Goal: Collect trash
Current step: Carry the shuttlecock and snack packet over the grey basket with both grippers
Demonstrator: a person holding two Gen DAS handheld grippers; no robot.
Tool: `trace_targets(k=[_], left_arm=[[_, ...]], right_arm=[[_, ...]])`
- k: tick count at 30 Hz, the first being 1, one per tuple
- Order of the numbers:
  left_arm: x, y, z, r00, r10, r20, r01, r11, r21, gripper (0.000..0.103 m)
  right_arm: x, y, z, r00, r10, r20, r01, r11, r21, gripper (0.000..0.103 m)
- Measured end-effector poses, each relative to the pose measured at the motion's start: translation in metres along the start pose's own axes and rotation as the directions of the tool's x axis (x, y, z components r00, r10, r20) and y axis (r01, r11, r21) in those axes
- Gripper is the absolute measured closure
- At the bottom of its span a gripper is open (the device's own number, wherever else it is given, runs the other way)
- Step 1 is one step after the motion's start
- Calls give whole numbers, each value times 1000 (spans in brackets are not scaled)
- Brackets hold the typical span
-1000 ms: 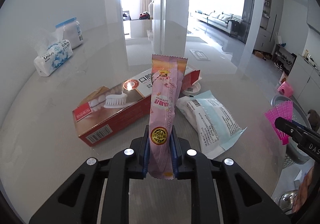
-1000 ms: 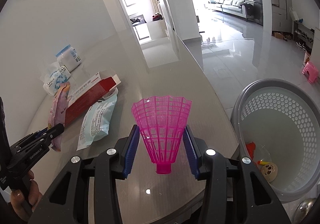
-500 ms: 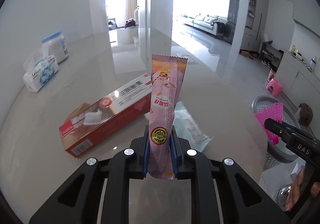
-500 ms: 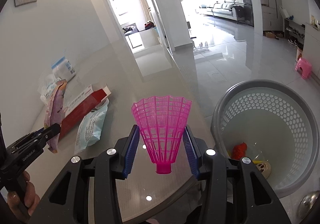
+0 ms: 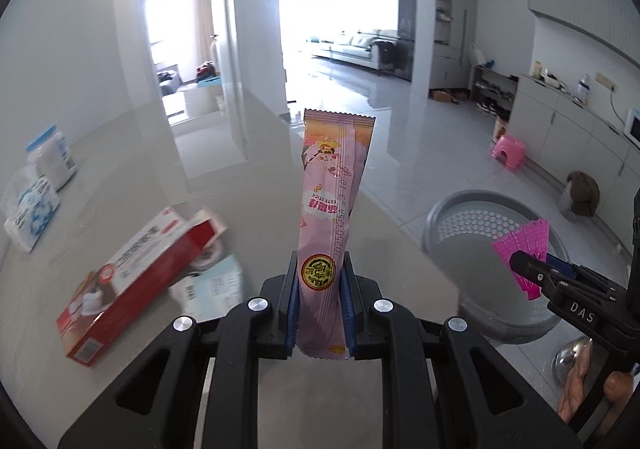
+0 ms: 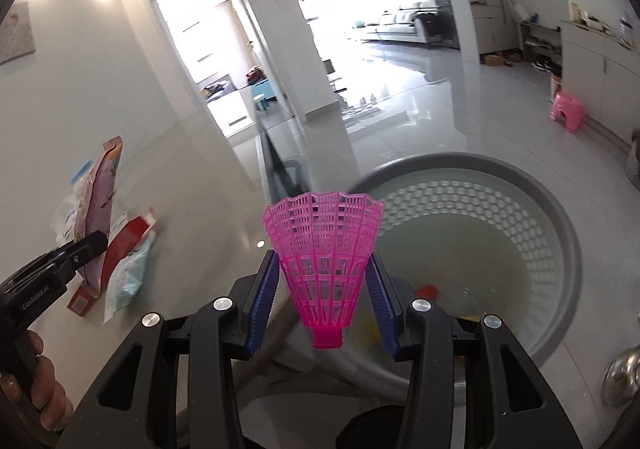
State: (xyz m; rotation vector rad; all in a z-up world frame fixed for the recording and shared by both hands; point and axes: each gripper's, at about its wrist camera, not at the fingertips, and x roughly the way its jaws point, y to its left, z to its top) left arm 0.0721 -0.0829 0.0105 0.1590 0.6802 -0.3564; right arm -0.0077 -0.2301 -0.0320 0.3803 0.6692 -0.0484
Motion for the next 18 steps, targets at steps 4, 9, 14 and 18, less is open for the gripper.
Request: trace_targets(k=[4, 9, 14, 18], left_arm=[[21, -33, 6, 998, -63, -28, 65, 997, 46, 85], [51, -72, 13, 985, -156, -69, 161, 983, 87, 85], [78, -103, 13, 977, -181, -109, 196, 970, 143, 85], [97, -118, 10, 961, -220, -166, 245, 958, 150, 85]], right_arm=[[-5, -35, -2, 999, -53, 10, 53, 997, 47, 60], [-11, -69, -3, 995, -100, 22, 98, 991, 91, 60], [-6, -88, -4, 992, -121, 24, 117, 986, 120, 60], [2, -99, -4, 992, -126, 23, 122, 983, 139, 60]])
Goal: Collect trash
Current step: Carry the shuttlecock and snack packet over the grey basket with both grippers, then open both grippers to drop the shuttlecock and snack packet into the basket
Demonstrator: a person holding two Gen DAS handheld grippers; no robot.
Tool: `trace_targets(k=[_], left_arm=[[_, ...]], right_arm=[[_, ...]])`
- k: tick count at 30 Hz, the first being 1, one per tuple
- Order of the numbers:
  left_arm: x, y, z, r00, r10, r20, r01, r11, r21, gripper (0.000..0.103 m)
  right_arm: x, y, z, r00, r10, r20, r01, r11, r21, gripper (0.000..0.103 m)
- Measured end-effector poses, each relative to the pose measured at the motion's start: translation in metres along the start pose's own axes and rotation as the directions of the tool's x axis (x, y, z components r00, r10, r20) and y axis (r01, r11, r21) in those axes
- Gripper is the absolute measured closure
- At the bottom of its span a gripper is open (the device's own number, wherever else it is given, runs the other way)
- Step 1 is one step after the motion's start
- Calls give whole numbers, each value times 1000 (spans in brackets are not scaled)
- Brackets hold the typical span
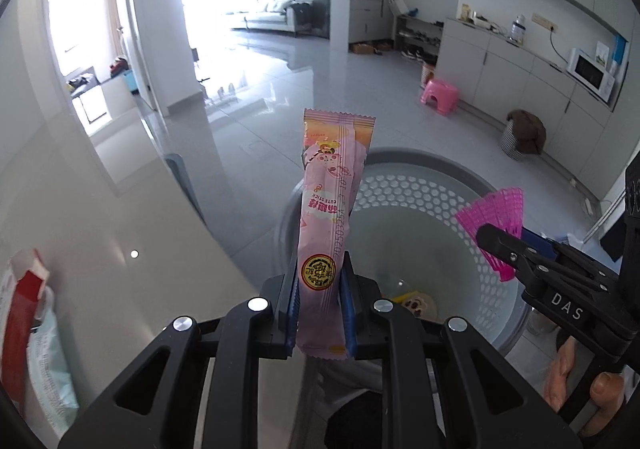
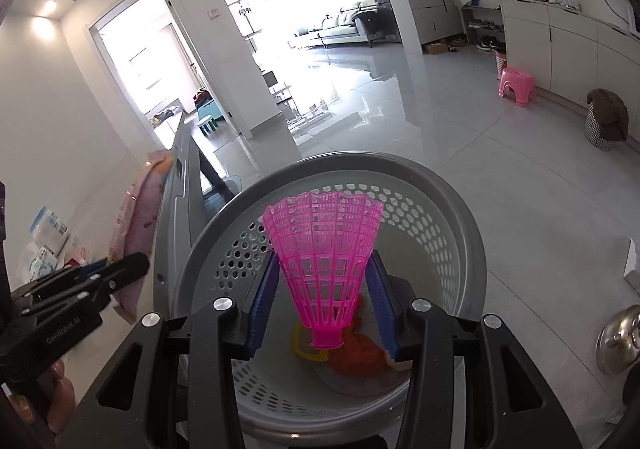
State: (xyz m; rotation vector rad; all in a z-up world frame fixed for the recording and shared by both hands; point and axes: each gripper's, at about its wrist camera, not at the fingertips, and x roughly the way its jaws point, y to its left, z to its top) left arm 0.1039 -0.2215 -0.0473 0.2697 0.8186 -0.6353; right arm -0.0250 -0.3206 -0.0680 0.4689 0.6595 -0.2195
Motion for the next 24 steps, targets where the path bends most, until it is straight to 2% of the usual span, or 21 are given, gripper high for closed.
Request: trace_targets(k=[7, 13, 18, 21, 23, 24], left_arm=[[26, -13, 4, 998, -26, -53, 27, 999, 31, 85], [45, -23, 4, 994, -39, -102, 41, 999, 21, 85], [49, -26, 2, 992, -32, -121, 35, 999, 25, 84], [45, -26, 3, 992, -31, -123, 35, 999, 24, 81], [43, -24, 3, 992, -31, -124, 34, 999, 16, 74], [43, -22, 4, 992, -29, -123, 30, 999, 11, 67]], right_arm=[[21, -6, 3, 999, -1, -33, 3, 999, 35, 60], [34, -6, 9, 998, -5, -62, 7, 999, 37, 59], [40, -11, 12, 997, -6, -77, 9, 999, 43, 58], [41, -14, 14, 997, -4, -73, 8, 999, 53, 56], [38, -16, 14, 998, 12, -63, -7, 998, 70, 55], [37, -18, 14, 998, 16, -61, -11, 997, 71, 55]])
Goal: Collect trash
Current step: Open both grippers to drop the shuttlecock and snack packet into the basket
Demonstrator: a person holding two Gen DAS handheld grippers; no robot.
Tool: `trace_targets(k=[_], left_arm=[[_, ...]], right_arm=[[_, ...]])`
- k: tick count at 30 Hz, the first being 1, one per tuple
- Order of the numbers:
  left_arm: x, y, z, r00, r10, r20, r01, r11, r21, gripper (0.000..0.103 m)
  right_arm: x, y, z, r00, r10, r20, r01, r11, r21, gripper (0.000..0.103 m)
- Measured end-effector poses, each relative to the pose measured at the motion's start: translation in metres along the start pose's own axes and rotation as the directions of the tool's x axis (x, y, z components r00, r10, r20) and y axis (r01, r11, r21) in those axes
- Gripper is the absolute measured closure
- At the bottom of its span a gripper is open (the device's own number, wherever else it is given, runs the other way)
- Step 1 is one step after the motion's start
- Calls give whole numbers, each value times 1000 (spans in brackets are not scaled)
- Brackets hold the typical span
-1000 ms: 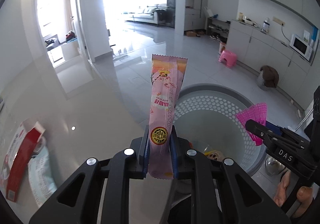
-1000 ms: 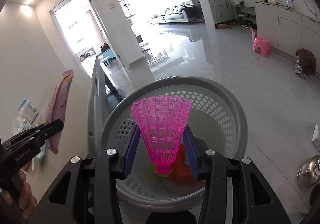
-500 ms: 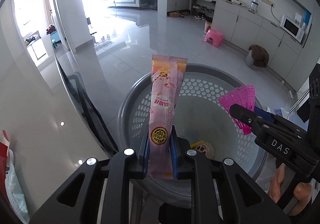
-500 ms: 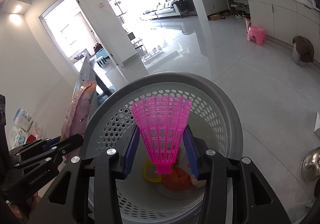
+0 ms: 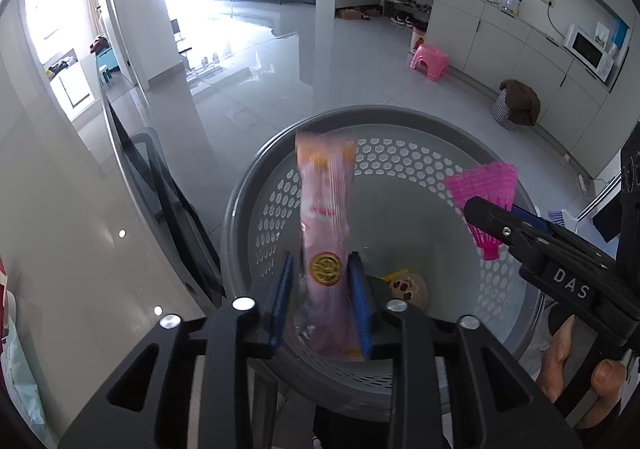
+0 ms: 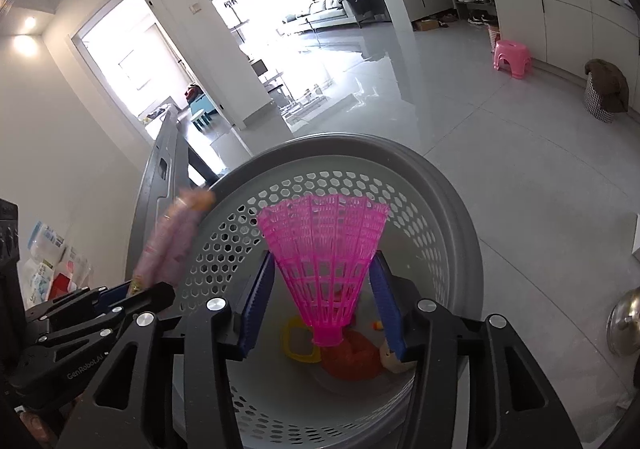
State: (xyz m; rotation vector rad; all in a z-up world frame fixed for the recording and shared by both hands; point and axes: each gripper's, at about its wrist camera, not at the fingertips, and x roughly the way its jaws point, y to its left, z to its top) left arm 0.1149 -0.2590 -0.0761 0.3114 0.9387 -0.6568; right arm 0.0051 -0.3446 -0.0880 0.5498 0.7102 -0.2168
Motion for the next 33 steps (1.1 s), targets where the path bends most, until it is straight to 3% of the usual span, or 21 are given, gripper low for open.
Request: trace_targets(k=[1, 3, 8, 30, 33], left_arm=[[-1, 2, 1, 1000, 4, 0, -4, 1000, -9, 58], [-3, 6, 1, 1000, 3, 6, -3, 999, -33, 51], [-6, 7, -1, 1000, 10, 9, -10, 999, -42, 51], [-39, 19, -9, 998, 1, 57, 3, 997, -75, 51], [-50, 23, -11, 997, 4, 73, 2, 996, -87, 46]], right_arm=[[-1, 0, 0, 1000, -3, 3, 3, 1000, -1, 53], [-1, -1, 0, 1000, -6, -1, 6, 1000, -4, 50], [-4, -2, -1, 1000, -8, 15, 8, 1000, 3, 45], [-26, 13, -6, 999, -27, 24, 28, 999, -30, 45], [-31, 21, -8, 999, -26, 27, 27, 999, -41, 45]])
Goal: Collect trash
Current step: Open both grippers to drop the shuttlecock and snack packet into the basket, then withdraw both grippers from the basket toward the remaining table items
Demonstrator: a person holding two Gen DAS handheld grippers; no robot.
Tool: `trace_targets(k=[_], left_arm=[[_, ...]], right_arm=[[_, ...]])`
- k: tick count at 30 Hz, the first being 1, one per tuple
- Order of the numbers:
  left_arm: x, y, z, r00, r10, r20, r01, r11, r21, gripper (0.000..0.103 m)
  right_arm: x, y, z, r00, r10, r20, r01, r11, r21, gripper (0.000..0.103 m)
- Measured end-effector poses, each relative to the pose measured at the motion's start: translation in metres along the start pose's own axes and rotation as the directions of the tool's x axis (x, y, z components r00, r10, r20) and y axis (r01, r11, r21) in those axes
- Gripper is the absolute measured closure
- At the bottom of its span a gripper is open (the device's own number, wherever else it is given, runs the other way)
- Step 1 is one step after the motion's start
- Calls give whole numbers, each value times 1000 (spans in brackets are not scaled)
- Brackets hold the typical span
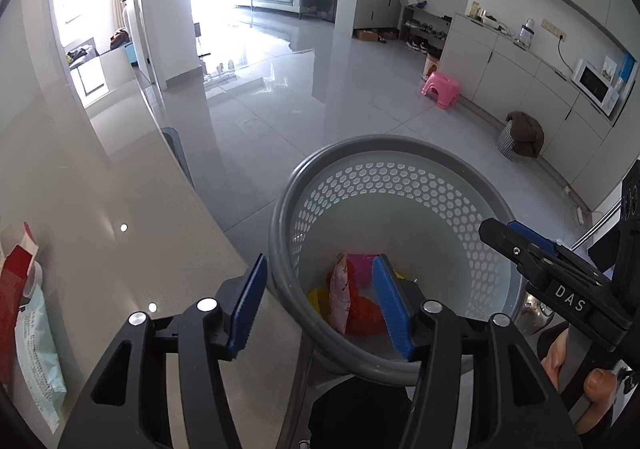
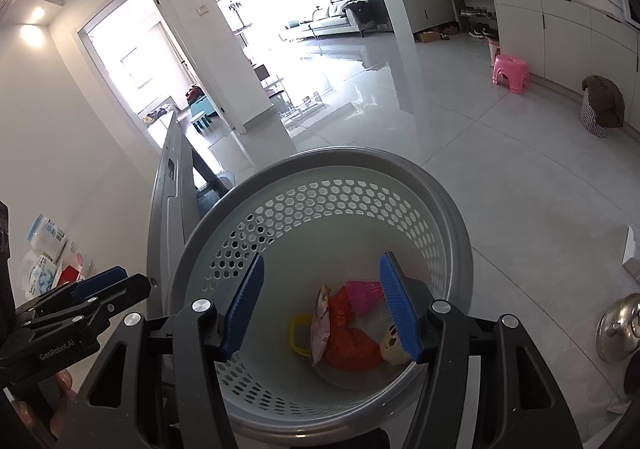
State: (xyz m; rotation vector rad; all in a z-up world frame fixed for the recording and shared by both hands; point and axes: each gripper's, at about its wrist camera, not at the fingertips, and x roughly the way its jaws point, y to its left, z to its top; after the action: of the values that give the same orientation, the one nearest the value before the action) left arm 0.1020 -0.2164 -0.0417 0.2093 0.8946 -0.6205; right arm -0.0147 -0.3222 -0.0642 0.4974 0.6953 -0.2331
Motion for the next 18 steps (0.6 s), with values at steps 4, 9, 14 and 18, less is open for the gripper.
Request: trace_targets(k=[4, 9, 14, 18], left_arm=[[-18, 9, -6, 1000, 3, 23, -2, 1000, -18, 44], [-42, 29, -18, 998, 8, 54, -4, 997, -71, 36], [-71, 53, -33, 993, 68, 93, -57, 991, -119, 32], [-98, 76, -49, 985, 113, 134, -91, 982, -163, 24]], right_arm=[[-10, 14, -3, 1000, 6, 4, -6, 1000, -27, 43], [-23, 38, -11, 999, 33, 8, -32, 998, -58, 39], [-36, 63, -22, 998, 64, 11, -63, 993, -95, 34], [-43, 87, -31, 997, 79, 1, -78, 987, -142, 34]])
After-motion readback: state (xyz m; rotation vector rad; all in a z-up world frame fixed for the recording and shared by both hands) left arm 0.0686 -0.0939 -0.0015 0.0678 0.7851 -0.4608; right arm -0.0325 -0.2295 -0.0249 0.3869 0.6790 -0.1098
